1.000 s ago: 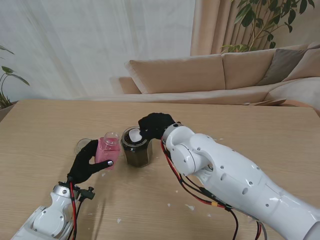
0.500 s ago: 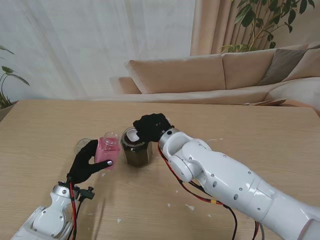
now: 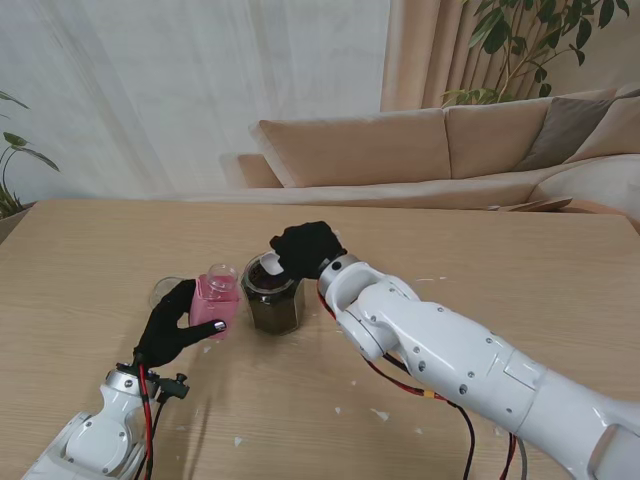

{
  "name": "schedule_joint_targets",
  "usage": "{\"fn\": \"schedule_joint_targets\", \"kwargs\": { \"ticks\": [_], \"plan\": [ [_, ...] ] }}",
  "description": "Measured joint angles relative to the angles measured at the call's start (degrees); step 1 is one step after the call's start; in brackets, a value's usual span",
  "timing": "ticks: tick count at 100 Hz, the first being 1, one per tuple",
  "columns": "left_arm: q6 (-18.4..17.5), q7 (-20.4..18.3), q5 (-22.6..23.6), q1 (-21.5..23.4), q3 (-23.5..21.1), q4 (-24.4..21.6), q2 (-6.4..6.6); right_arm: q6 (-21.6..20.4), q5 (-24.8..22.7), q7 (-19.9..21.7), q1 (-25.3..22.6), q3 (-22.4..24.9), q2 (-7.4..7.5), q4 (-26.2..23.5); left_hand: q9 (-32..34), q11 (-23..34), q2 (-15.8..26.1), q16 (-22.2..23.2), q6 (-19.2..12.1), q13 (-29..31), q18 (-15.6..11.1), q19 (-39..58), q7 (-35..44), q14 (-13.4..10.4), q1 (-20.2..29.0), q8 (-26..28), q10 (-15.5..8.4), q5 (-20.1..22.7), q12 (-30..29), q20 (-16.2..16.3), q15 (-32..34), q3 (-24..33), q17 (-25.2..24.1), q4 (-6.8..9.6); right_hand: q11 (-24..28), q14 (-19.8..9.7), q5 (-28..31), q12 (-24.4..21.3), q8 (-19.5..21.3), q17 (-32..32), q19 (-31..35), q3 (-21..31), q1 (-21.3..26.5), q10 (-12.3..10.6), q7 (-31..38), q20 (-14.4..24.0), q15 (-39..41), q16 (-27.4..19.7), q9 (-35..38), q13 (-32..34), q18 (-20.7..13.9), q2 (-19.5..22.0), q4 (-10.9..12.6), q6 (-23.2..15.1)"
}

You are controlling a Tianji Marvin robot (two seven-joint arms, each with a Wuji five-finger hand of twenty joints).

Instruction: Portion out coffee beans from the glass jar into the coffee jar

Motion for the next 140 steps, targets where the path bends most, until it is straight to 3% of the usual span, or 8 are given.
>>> {"fn": "schedule_joint_targets", "kwargs": {
  "ticks": [31,58,82,99,120,140],
  "plan": [
    [0.02,0.00,-0.05,-0.03,0.00,0.07,0.00,-0.96,0.08,1.97,2.13,-1.88,0.06,1.73,0.00,0.00,0.00,0.00,0.00,0.00,0.00,0.00,0.00,0.00,0.00,0.00,0.00,0.00,0.00,0.00,0.00,0.00,0.00,0.00,0.00,-0.02,0.00,0.14,0.00,0.00,0.02,-0.32,0.01,-0.18,0.00,-0.52,0.00,0.00,0.00,0.01,-0.05,0.07,0.00,-0.07],
    [-0.01,0.01,-0.08,-0.03,-0.08,0.13,0.00,-2.25,11.05,6.89,2.09,-0.15,-0.17,0.76,0.00,0.00,0.00,0.00,0.00,0.00,0.00,0.00,0.00,0.00,0.00,0.00,0.00,0.00,0.00,0.00,0.00,0.00,0.00,0.00,0.14,-0.20,0.21,0.87,0.12,0.06,0.02,-0.59,0.07,-0.61,0.00,-0.59,0.10,0.00,0.77,0.01,-0.33,0.05,0.00,-0.21],
    [-0.02,0.01,-0.08,-0.04,-0.09,0.15,0.00,2.16,17.82,8.46,1.13,1.76,-0.77,-0.44,0.00,0.00,0.00,0.00,0.00,0.00,0.00,0.00,0.00,0.00,0.00,0.00,0.00,0.00,0.00,0.00,0.00,0.00,0.00,0.00,0.15,-0.22,0.29,1.16,0.71,1.43,0.02,-0.60,0.07,-0.62,0.01,-0.60,0.62,0.00,1.77,1.28,-0.36,0.00,0.00,-0.09],
    [-0.02,0.01,-0.05,-0.05,-0.09,0.18,0.00,5.39,25.76,10.63,0.72,3.51,-1.09,-1.10,0.00,0.00,0.00,0.00,0.00,0.00,0.00,0.00,0.00,0.00,0.00,0.00,0.00,0.00,0.00,0.00,0.00,0.00,0.00,-0.01,0.15,-0.60,0.29,1.30,0.72,2.04,0.04,-0.60,0.07,-0.55,0.01,-0.60,0.74,0.00,2.33,1.36,-0.52,-0.09,0.00,-0.01],
    [0.01,0.03,0.03,-0.07,-0.06,0.19,0.00,8.06,30.76,11.39,-0.68,6.42,-1.22,-2.25,0.00,0.00,0.00,0.00,0.00,0.00,0.00,-0.01,0.00,0.00,0.00,0.00,0.00,0.00,0.00,0.00,0.00,0.00,0.00,-0.01,0.16,-0.61,0.29,1.36,0.72,2.07,0.04,-0.59,0.58,0.06,0.01,-0.60,0.77,0.00,2.33,1.36,-0.52,-0.17,0.00,0.45],
    [0.24,0.22,0.45,-0.12,0.06,0.24,0.00,9.64,31.21,11.64,-2.49,9.13,-1.19,-4.32,0.00,0.00,0.00,0.00,0.00,0.00,0.00,-0.01,0.00,0.00,0.00,0.00,0.00,0.00,0.00,0.00,0.00,0.00,0.00,-0.01,0.61,-0.61,0.29,1.38,0.72,2.07,0.04,-0.57,0.60,0.20,0.01,-0.60,0.81,0.00,2.33,1.37,-0.52,-0.17,0.00,0.57]
  ]
}}
